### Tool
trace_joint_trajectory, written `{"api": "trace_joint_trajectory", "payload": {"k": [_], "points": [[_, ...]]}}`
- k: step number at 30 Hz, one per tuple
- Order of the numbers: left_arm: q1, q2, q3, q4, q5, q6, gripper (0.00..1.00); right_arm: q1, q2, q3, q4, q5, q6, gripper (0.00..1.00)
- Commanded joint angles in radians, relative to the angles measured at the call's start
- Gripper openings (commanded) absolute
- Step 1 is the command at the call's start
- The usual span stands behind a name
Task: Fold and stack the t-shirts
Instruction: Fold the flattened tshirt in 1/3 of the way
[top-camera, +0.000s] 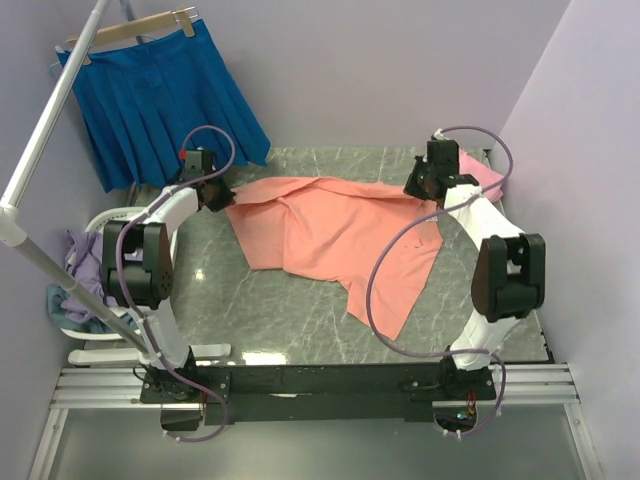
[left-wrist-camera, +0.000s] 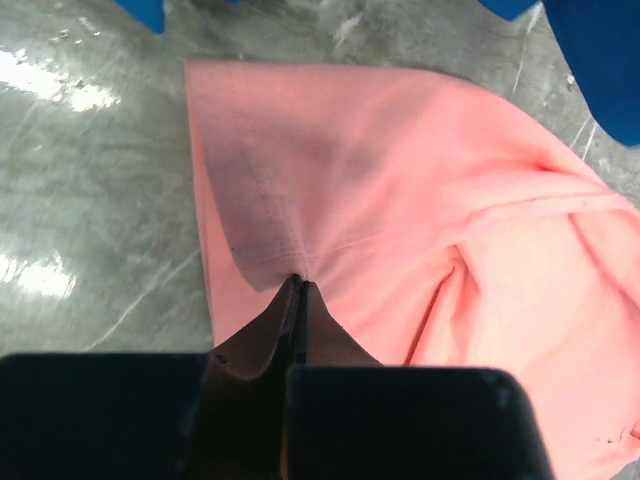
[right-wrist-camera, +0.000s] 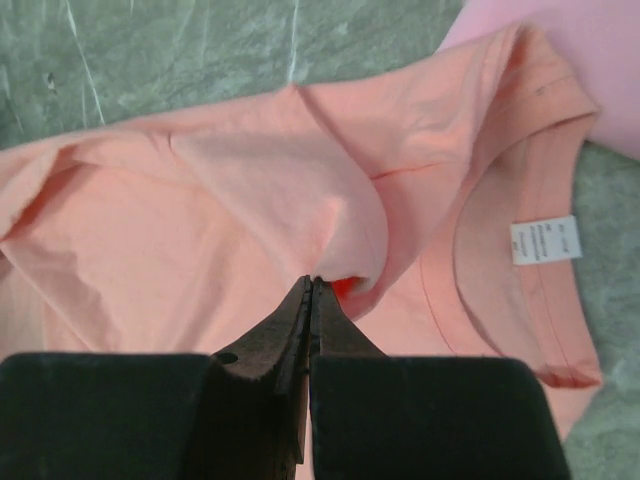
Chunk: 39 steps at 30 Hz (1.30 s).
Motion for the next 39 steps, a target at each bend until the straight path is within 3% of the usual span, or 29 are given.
{"api": "trace_joint_trajectory", "payload": {"k": [1,11,23,24,26,27,31,33,39], "points": [[-0.001,-0.111,-0.040,0.049,-0.051,-0.019,0.01,0.003,-0.128,-0.062,0.096,0.115,0.010,0.00],[0.006,-0.146,-0.129,0.003,-0.192,-0.018,0.01,0.000,-0.153,-0.146,0.029,0.325,0.056,0.00],[0.007,-0.034,-0.102,-0.018,-0.202,-0.016,0.03,-0.017,-0.032,-0.174,-0.031,0.529,0.097,0.00],[0.007,-0.026,-0.099,-0.030,-0.213,-0.022,0.11,-0.019,-0.029,-0.171,-0.039,0.532,0.105,0.04],[0.007,-0.022,-0.088,-0.060,-0.253,-0.023,0.23,-0.017,-0.041,-0.185,-0.034,0.511,0.110,0.39],[0.007,-0.029,-0.087,-0.066,-0.262,-0.026,0.44,-0.017,-0.053,-0.192,-0.025,0.494,0.117,0.59],[0.007,-0.074,-0.068,-0.060,-0.271,-0.027,0.70,-0.017,-0.144,-0.223,0.044,0.425,0.119,0.66],[0.007,-0.091,-0.048,-0.064,-0.268,-0.024,0.77,-0.019,-0.161,-0.220,0.064,0.394,0.113,0.70],[-0.004,-0.027,0.059,0.026,-0.062,-0.029,0.80,-0.017,0.014,-0.019,0.056,0.189,0.088,0.71]]}}
